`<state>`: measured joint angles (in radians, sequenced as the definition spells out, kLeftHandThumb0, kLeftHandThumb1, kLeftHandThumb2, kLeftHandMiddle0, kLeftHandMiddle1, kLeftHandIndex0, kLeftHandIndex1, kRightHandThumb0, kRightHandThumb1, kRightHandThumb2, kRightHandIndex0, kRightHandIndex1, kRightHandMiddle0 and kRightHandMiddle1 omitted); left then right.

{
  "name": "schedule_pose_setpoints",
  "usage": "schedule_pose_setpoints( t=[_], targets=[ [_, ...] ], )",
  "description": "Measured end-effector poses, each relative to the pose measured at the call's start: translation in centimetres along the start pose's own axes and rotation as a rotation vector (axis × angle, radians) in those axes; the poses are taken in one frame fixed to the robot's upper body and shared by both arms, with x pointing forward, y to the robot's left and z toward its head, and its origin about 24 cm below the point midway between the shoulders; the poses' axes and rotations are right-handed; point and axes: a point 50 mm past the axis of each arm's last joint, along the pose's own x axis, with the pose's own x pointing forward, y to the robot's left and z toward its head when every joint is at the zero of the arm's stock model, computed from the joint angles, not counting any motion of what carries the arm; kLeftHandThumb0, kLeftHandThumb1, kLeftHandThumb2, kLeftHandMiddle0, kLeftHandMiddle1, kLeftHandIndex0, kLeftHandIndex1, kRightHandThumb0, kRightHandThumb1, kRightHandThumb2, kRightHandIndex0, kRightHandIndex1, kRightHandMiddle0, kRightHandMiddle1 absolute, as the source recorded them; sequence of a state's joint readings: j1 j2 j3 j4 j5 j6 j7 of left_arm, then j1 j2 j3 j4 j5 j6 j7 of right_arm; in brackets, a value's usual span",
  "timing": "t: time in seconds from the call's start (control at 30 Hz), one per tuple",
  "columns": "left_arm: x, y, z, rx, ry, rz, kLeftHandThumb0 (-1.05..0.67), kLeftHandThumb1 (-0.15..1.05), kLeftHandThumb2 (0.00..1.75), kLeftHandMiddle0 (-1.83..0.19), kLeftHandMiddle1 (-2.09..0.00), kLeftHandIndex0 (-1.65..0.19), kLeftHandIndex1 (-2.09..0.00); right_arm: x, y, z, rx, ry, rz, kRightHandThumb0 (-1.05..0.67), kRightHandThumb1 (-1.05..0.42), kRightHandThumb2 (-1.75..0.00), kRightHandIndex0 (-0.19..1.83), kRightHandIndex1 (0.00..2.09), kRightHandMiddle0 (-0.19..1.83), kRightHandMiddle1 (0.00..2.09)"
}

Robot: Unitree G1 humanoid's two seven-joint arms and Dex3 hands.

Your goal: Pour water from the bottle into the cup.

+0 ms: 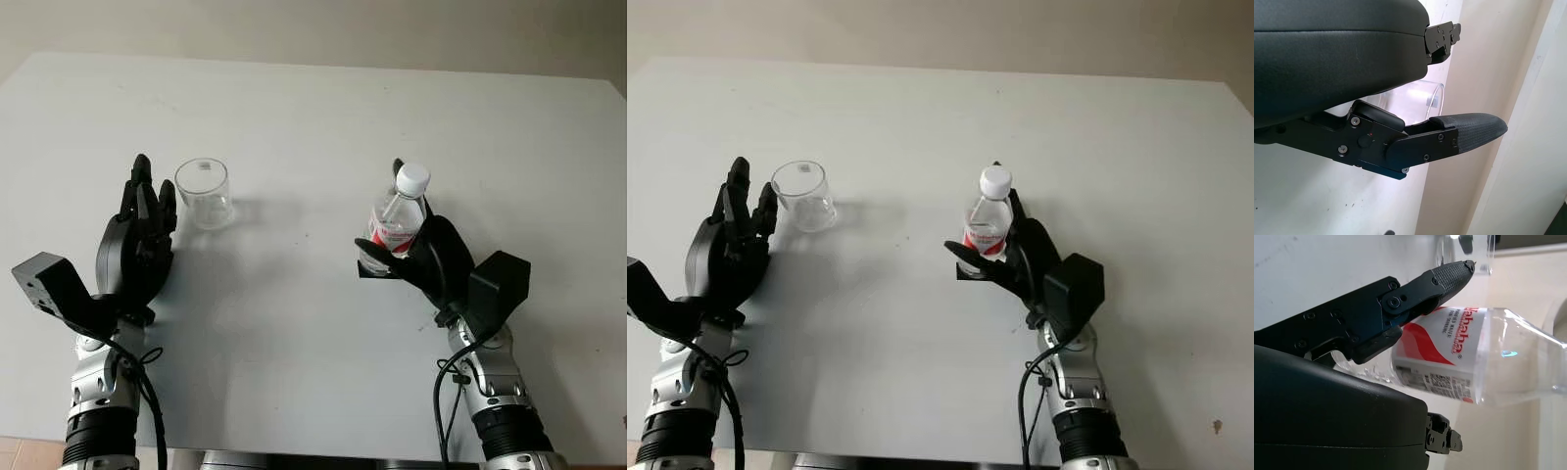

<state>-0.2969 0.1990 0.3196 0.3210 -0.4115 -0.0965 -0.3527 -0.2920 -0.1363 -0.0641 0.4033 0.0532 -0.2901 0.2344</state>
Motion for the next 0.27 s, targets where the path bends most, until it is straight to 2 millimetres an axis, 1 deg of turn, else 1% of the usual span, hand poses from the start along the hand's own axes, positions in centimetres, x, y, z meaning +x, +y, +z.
schedule_pose_setpoints(
  t=[0.07,0.13,0.27],
  targets=[
    [0.0,0.0,0.0,0.002,-0.003,-0.001,-0.82,1.05,0.63,0.18,-0.05,0.19,0.00,0.0,0.0,0.0,-0.002,-0.005,-0.013,-0.90,-0.88,-0.06,-0.19,0.00,-0.19,0.00],
    [0.0,0.0,0.0,0.006,-0.005,-0.002,-0.82,1.05,0.63,0.18,-0.05,0.19,0.00,-0.1,0.0,0.1,-0.013,-0.006,0.004,-0.98,-0.89,-0.06,-0.19,0.00,-0.19,0.00],
    [0.0,0.0,-0.1,0.007,-0.006,-0.001,-0.81,1.05,0.62,0.18,-0.05,0.19,-0.01,-0.9,0.1,1.3,-0.075,-0.052,0.053,-1.02,-0.90,-0.06,-0.19,0.00,-0.19,0.00]
  ],
)
